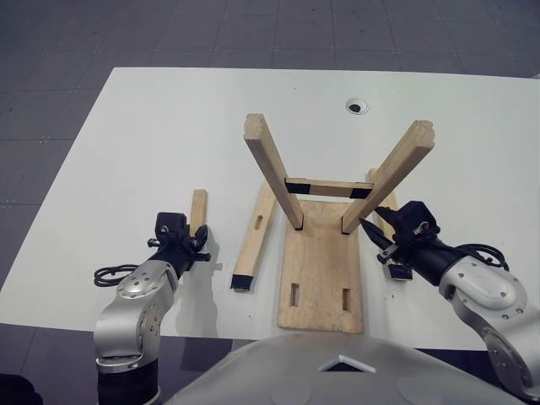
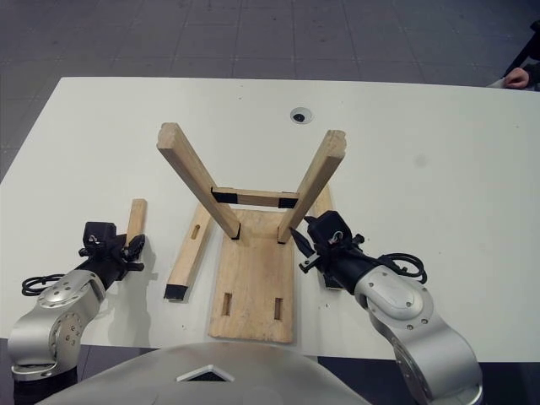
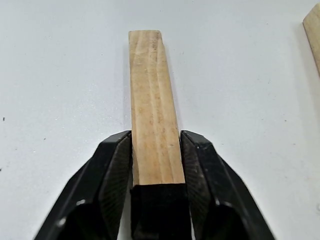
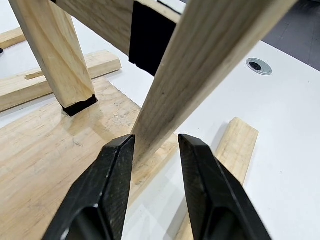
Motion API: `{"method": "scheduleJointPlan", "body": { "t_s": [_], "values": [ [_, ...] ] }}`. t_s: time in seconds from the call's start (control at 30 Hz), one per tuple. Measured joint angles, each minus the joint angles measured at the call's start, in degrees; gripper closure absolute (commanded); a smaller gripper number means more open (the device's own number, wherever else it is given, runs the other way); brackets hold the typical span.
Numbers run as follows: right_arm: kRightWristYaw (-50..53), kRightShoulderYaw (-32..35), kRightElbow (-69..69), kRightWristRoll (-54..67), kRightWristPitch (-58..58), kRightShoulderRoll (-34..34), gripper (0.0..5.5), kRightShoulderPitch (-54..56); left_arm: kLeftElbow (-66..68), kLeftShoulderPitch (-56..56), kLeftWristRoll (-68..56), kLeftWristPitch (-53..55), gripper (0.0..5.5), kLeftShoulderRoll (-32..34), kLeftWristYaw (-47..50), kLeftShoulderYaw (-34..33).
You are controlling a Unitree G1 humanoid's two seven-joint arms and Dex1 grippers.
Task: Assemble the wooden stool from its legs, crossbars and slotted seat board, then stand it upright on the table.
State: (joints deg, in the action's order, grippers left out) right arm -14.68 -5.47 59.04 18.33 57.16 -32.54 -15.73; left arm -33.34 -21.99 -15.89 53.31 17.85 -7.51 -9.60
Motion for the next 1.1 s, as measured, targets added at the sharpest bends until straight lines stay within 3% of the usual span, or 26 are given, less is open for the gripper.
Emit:
{"method": "scheduleJointPlan", "body": {
  "t_s": [0.23,0.4,0.6,0.7,0.8,1.1],
  "values": [
    [0.8,2.2,0.0,5.1,-2.3,-2.2,3.91,0.1,-1.1,-1.2,-0.3,0.0,4.17,-0.6,-0.1,-0.7],
    [-1.5,2.2,0.1,11.4,-7.2,-8.6,3.91,-3.6,-4.2,-3.5,-7.8,0.4,4.17,2.0,-10.0,-2.4],
    [-1.8,4.7,0.1,15.4,-12.5,-15.8,3.91,-7.0,-2.5,-2.8,-6.6,-7.5,4.17,17.4,-24.2,-4.7],
    [-1.2,5.1,0.1,17.9,-14.3,-17.7,3.91,-8.4,-2.6,-5.1,-8.4,-10.9,4.17,25.7,-34.7,-9.4],
    [2.9,5.5,0.1,26.4,-15.2,-16.1,3.42,-7.8,-7.2,-8.4,-13.8,-13.0,4.17,29.8,-44.3,-14.7],
    [12.8,1.7,0.2,42.9,-19.4,-16.9,1.69,-3.6,-15.1,-17.4,-34.8,-15.6,4.17,30.6,-65.1,-28.4]
  ]
}}
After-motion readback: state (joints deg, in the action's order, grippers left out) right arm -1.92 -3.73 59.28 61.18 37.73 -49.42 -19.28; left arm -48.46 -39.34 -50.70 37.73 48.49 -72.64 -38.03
